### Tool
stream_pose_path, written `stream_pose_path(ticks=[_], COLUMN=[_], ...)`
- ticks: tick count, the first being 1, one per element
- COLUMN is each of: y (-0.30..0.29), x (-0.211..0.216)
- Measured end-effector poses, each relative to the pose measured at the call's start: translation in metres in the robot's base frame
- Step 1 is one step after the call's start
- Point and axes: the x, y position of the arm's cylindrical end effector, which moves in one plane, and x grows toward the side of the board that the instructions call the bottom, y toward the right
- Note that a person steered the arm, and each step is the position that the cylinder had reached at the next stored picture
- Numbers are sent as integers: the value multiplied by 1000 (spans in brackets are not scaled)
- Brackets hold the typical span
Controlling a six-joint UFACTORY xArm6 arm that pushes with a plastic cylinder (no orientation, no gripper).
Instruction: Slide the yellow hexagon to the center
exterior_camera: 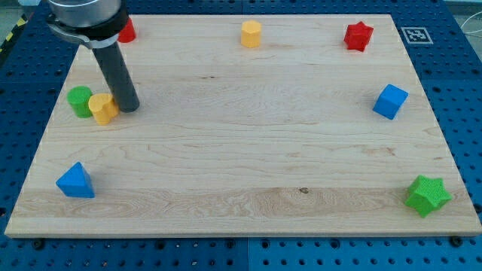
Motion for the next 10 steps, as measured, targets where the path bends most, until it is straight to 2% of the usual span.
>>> stream_pose_path(ticks=[2, 3, 5, 7, 8, 10], y=[74, 116, 194, 246, 256, 227], x=[-4, -22, -79, -159, -191, -209])
